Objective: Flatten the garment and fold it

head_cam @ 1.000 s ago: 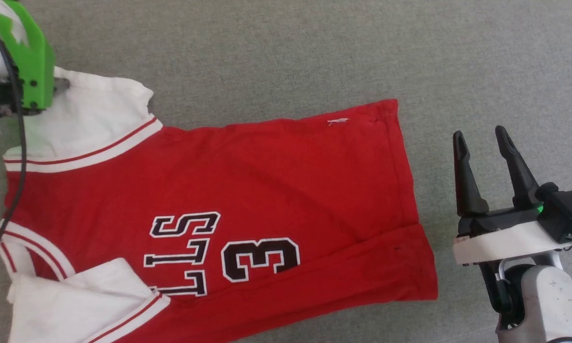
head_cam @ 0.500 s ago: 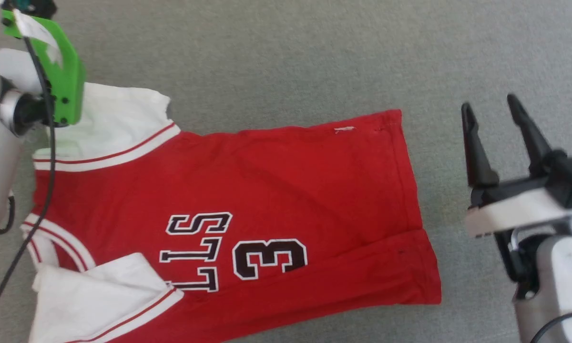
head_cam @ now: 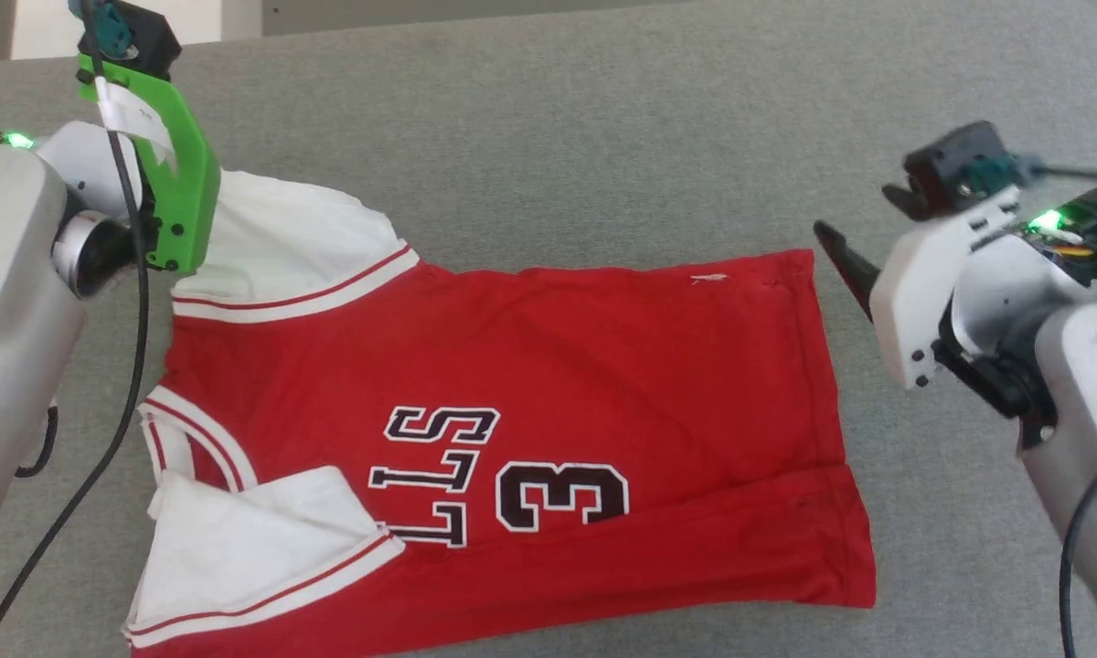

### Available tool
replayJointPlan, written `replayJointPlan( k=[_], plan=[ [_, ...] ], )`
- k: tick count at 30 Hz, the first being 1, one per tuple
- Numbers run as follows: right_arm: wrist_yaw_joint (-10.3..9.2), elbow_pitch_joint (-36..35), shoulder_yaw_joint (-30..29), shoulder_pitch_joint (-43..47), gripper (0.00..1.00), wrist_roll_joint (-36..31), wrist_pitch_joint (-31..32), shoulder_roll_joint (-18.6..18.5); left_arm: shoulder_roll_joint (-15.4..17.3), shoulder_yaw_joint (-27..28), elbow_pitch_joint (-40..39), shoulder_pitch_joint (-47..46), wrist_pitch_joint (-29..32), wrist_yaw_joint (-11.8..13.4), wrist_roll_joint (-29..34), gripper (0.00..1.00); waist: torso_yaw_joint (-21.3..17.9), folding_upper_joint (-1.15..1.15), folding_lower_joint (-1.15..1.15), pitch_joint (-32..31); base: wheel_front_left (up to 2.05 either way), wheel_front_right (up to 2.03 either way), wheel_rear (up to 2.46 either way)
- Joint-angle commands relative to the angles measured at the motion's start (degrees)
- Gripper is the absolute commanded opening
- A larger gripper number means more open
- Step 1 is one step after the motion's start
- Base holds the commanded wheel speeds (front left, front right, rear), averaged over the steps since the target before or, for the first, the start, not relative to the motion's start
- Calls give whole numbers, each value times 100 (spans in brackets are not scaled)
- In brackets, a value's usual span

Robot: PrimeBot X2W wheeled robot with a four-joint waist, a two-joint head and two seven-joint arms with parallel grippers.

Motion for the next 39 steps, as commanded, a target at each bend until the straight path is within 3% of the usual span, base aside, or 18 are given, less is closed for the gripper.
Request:
replayJointPlan(
  k=[1, 6, 10, 24, 25, 26, 27, 39],
  plan=[
    [-9, 156, 130, -226, 100, 173, 238, -79, 11, -52, -1, 21, -57, -22, -32, 0, 41, 0, 0, -17, 0, 0, 0],
    [-9, 888, 736, -809, 100, 981, 1257, -223, -2, -239, 29, -110, -174, -23, -118, 0, 100, 0, 0, 70, 0, 0, 0],
    [-9, 1403, 1034, -1128, 100, 1383, 1632, -203, -26, -380, 54, -226, -260, -23, -181, 0, 167, 0, 0, 162, 0, 0, 0],
    [-9, 2741, 1995, -1501, 100, 1660, 1390, 132, -52, -822, 222, -560, -493, -23, -404, 0, 282, 0, 0, 403, 0, 0, 0],
    [-9, 2808, 2059, -1512, 93, 1671, 1326, 128, -49, -852, 245, -574, -511, -23, -425, 0, 278, 0, 0, 404, 0, 0, 0],
    [-9, 2856, 2084, -1531, 8, 1677, 1244, 121, -46, -876, 263, -586, -524, -23, -441, 0, 274, 0, 0, 405, 0, 0, 0],
    [-9, 2911, 2106, -1554, 0, 1705, 1155, 121, -40, -907, 288, -595, -543, -23, -460, 0, 264, 0, 0, 397, 0, 0, 0],
    [-9, 2933, 2197, -1612, 0, 1907, -306, 69, 36, -1224, 508, -253, -1056, -23, -645, 0, 153, 0, 0, -156, 0, 0, 0]
  ],
)
